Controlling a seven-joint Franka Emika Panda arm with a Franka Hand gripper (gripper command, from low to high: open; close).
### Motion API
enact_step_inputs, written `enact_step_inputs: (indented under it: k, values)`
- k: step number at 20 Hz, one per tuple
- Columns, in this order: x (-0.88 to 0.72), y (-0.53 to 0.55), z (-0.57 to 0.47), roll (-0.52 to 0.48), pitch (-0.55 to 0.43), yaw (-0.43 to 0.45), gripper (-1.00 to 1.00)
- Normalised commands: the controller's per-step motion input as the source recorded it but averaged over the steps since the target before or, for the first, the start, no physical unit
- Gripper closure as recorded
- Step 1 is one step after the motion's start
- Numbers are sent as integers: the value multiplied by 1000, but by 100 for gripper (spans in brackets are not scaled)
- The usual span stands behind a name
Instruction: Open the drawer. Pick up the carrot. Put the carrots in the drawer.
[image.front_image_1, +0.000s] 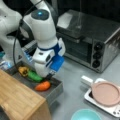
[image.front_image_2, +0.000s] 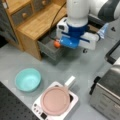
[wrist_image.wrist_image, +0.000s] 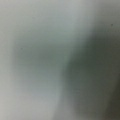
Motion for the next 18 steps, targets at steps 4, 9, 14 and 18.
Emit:
enact_step_inputs:
  k: [4,9,14,18]
  values:
    - [-162,-207,-63,-47,-44,104,-100]
    - [-114,-206,-88,-56,-49,159,-100]
    - [-41,-243,-123,-46,-74,179,-100]
    - [-25,-306,-107,-49,-76,168,-100]
